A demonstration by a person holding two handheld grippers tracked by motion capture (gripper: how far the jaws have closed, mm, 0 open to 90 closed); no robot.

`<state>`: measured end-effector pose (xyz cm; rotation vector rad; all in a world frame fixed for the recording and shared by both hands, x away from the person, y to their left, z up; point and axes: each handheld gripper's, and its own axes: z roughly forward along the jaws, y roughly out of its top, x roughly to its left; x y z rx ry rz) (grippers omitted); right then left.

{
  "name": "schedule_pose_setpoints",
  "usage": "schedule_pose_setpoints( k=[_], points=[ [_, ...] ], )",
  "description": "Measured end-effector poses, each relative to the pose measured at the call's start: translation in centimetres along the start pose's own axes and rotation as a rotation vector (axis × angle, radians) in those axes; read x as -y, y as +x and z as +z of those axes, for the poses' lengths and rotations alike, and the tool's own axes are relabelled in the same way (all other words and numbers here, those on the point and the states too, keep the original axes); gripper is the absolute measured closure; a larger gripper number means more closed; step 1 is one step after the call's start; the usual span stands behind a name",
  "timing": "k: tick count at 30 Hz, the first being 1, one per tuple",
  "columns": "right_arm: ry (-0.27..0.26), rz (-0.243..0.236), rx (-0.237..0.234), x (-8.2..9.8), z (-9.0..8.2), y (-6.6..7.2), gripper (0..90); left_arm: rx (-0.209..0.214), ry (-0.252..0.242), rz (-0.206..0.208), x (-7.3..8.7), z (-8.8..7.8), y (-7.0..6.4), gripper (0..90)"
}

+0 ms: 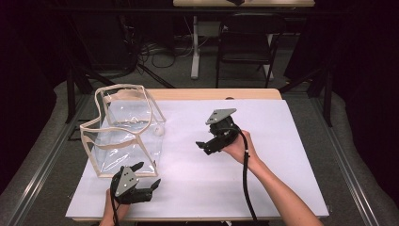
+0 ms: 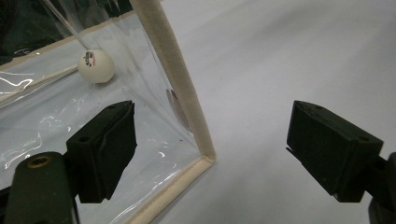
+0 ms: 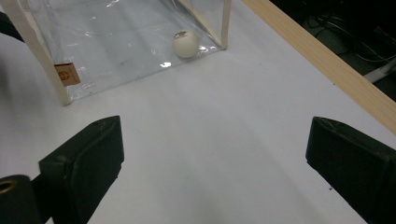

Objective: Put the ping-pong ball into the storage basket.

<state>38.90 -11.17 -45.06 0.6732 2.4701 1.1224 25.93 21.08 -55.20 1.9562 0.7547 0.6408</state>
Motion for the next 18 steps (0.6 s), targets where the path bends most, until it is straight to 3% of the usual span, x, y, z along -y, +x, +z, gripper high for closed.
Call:
schedule_pose_setpoints(
  k=[9, 18],
  points=[
    [0.0, -0.014, 0.003, 1.2, -0.5, 0.8, 4.1, -0.004, -0.002, 0.002, 0.0, -0.1, 0.0, 16.0],
    [-0.018, 0.006, 0.015, 2.5, -2.1, 1.1, 4.0, -0.001, -0.002, 0.0, 0.0, 0.1, 0.0, 16.0]
  ],
)
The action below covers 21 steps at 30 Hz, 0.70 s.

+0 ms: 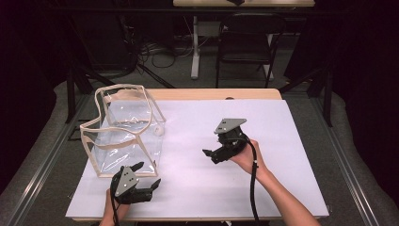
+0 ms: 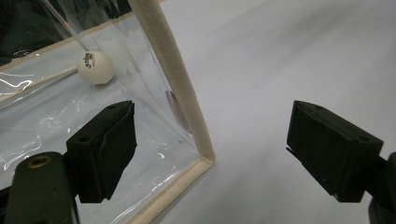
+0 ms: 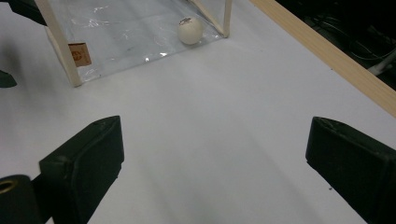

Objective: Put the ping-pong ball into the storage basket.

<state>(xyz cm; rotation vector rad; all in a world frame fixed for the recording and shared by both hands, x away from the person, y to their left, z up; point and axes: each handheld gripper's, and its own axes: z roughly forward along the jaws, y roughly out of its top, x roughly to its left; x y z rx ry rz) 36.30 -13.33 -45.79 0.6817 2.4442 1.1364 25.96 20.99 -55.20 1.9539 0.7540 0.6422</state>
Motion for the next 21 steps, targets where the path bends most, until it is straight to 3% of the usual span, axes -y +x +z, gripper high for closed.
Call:
schedule_pose_setpoints(
  k=[21],
  points=[
    [0.009, 0.035, 0.044, 4.7, -1.8, 0.6, 2.6, -0.005, 0.002, 0.002, 0.0, 0.0, 0.1, 16.0]
  ],
)
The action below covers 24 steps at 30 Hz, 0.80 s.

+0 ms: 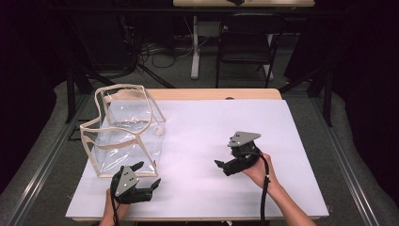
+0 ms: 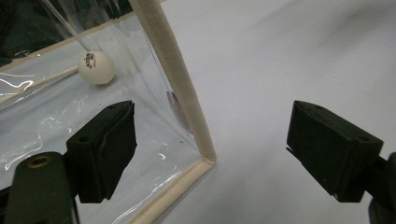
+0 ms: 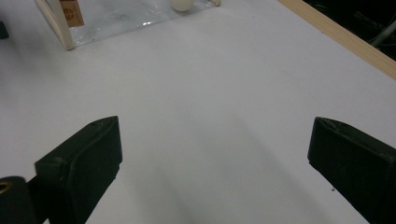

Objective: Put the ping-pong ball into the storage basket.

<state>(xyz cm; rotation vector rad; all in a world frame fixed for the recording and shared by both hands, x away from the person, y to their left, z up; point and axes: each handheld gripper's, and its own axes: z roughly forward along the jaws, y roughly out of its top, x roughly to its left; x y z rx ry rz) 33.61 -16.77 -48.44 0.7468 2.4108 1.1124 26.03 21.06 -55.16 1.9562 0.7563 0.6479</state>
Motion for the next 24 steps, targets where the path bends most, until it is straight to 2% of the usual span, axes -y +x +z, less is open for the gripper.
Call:
schedule_pose_setpoints(
  k=[24],
  points=[
    [-0.032, 0.041, 0.063, 4.5, -2.0, 0.1, 0.2, -0.002, 0.0, 0.0, 0.0, 0.0, 0.0, 16.0]
  ],
)
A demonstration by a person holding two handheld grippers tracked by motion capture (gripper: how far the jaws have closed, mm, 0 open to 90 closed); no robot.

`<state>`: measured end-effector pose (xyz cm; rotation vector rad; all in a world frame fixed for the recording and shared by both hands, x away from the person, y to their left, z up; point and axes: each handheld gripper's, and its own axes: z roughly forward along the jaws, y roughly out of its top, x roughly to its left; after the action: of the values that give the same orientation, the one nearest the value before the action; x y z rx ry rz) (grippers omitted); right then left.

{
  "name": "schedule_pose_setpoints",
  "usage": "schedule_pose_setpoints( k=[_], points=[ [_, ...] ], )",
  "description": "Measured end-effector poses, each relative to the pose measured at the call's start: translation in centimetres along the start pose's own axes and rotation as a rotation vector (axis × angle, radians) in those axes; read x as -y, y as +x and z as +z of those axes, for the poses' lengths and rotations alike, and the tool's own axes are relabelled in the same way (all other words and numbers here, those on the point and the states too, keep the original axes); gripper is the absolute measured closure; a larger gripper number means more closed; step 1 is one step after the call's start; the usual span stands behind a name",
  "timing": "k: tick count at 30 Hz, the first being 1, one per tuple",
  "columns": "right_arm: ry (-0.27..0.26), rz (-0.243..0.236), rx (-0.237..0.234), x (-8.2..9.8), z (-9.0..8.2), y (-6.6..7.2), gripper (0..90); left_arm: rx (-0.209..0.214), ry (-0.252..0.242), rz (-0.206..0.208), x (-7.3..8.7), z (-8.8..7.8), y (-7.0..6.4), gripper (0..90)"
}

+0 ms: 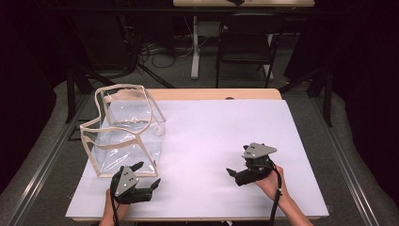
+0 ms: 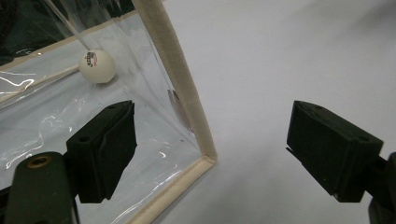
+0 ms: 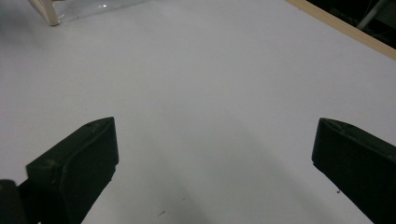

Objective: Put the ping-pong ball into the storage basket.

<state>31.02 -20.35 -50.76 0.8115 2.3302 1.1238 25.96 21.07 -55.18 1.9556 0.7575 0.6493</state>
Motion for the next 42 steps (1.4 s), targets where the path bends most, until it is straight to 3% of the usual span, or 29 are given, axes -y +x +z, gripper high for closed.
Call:
schedule_pose_setpoints(
  k=[19, 42],
  points=[
    [-0.013, 0.017, 0.032, 2.5, -1.2, 0.1, 0.3, -0.001, 0.001, 0.002, 0.0, -0.1, 0.0, 16.0],
    [0.016, 0.06, 0.055, 5.8, -2.1, 0.0, 0.3, 0.0, 0.003, -0.001, 0.0, 0.1, -0.1, 16.0]
  ],
)
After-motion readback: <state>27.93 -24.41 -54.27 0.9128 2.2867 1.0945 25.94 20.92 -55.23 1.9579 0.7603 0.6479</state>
